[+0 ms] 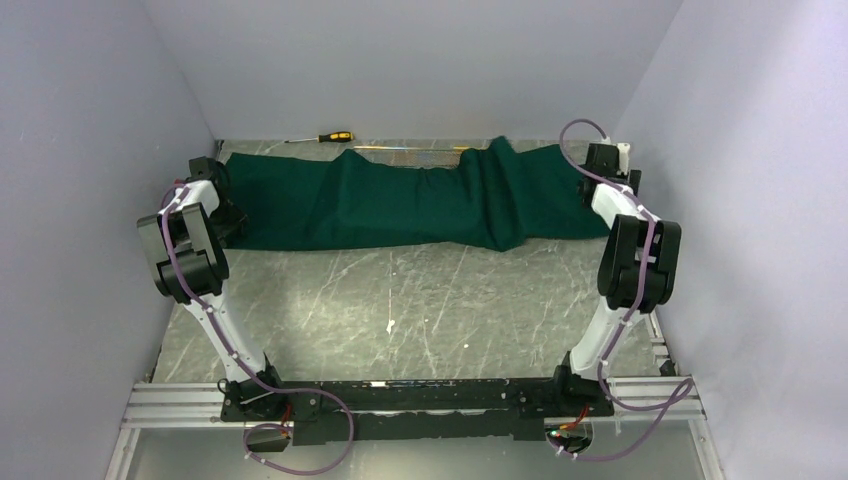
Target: Open and lay out the surgical kit
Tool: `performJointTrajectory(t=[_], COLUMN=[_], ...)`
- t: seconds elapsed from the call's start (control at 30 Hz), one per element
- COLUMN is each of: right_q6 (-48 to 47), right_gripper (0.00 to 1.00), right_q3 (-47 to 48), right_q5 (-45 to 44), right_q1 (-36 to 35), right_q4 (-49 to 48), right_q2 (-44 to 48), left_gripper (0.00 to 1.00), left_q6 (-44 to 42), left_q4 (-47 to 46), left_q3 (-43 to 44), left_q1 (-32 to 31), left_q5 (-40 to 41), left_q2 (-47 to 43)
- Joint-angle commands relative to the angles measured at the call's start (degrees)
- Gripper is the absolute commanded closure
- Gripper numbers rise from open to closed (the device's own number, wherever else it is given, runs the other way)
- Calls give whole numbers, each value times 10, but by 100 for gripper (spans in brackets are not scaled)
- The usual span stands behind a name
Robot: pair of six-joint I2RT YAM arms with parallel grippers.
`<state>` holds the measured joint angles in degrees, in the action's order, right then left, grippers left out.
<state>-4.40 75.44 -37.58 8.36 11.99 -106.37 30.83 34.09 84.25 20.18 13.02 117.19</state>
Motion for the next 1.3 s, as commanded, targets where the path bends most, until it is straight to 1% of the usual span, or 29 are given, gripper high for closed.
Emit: performJointTrajectory(t=[0.0,0.07,0.17,0.27,0.33,0.4,0.5,0.57,0.6,0.67,0.77,1.1,1.2,1.27], right_q6=[62,89,121,155,188,209,221,224,226,225,222,211,232,252], right_gripper=[23,18,17,17,18,17,18,21,24,35,43,44,45,45], right_q3=[63,71,97,103,102,109,120,127,129,137,170,151,174,206], right_q5=[27,90,217,311,342,355,383,394,395,378,264,72,12,-13], right_q1=[-9,-10,-14,-21,-22,-21,-22,-21,-21,-23,-31,-30,-27,-27], right_q4=[69,72,99,106,106,116,127,139,143,162,243,302,339,373], right_q2=[26,55,64,45,22,-2,-35,-53,-60,-79,-127,-163,-187,-200], left_gripper=[44,44,44,43,43,43,43,44,44,43,43,43,43,43], left_q6=[2,3,1,-1,-4,-9,-20,-23,-23,-24,-21,-12,-12,-13], left_q4=[0,-1,-4,-6,-6,-6,-9,-8,-8,-9,-2,-4,2,4], left_q3=[2,1,1,4,6,8,10,10,9,5,5,-8,-5,-3], left_q1=[4,4,5,5,5,4,5,4,4,5,6,5,5,5], left_q5=[5,6,6,5,3,2,-11,-15,-17,-19,-21,-13,-7,-5], left_q2=[26,22,19,21,24,27,31,33,33,31,30,37,40,41])
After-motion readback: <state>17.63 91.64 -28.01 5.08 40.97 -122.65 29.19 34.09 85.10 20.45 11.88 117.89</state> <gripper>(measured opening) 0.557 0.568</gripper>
